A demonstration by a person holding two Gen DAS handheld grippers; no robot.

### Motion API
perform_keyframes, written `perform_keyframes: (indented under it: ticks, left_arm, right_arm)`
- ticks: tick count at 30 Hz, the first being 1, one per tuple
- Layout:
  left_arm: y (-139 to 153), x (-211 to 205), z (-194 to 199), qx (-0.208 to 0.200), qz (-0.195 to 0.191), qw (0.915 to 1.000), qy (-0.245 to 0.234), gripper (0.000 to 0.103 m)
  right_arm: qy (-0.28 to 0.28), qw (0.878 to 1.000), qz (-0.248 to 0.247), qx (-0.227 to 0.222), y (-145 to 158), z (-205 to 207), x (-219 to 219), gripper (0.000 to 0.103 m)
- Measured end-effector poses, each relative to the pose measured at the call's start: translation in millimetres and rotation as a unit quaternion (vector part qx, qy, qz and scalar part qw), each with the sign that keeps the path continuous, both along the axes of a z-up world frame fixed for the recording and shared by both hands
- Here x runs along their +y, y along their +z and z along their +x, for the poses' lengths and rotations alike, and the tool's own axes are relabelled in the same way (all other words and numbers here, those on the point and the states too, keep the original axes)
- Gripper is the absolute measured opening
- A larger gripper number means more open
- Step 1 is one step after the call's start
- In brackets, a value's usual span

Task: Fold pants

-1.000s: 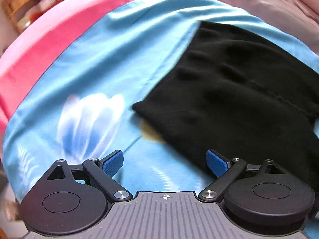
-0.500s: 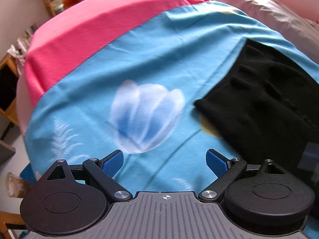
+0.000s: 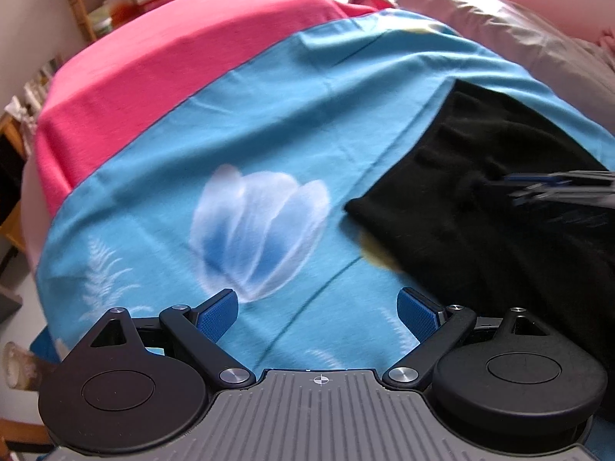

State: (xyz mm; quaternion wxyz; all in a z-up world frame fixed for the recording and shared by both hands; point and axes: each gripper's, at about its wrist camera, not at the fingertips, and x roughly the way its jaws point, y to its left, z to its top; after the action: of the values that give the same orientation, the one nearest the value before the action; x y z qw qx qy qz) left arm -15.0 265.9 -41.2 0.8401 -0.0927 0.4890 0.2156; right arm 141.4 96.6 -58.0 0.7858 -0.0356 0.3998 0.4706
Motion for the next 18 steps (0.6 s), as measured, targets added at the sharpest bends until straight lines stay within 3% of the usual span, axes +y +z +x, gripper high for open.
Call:
perform_keyframes:
  ticks: [3, 6, 8, 9, 10, 11, 13, 16, 18]
  left_arm:
    - [-5, -8, 10, -0.002, -0.004, 0.9999, -0.013, 0.103]
    - [-14, -18, 23, 0.006, -0.004, 0.9994, -0.033, 0.103]
    - [-26, -24, 31, 0.028, -0.005, 0.9984, -0.049, 0.103]
    - [-28, -26, 31, 0.026, 0.0, 0.9983, -0.053, 0.103]
    - [-28, -28, 31, 0.024, 0.008, 0.9981, -0.056, 0.103]
    - [-28, -27, 31, 0.024, 0.008, 0.998, -0.058, 0.103]
    - [-29, -22, 30, 0.024, -0.005, 0.9981, -0.057, 0.103]
    - [-30, -18, 29, 0.021, -0.013, 0.9982, -0.055, 0.103]
    - [-30, -20, 30, 0.021, -0.009, 0.9982, -0.056, 0.103]
  right_arm:
    - [-0.09, 0.995, -0.012, -0.036, 0, 24, -16, 0.048]
    - [-0.148, 0.987, -0.061, -0.008, -27, 68, 3, 0.045]
    - [-0.13, 0.987, -0.051, -0.077, -31, 71, 23, 0.062]
    - [-0.105, 0.988, -0.07, -0.093, -33, 72, 36, 0.076]
    - [-0.096, 0.988, -0.07, -0.1, -34, 70, 40, 0.081]
    - [-0.088, 0.988, -0.074, -0.1, -33, 66, 40, 0.08]
    - [-0.077, 0.988, -0.082, -0.102, -26, 58, 25, 0.062]
    - [-0.129, 0.987, -0.041, -0.089, -10, 43, -22, 0.063]
    - [-0.171, 0.98, -0.045, -0.087, -15, 43, -37, 0.063]
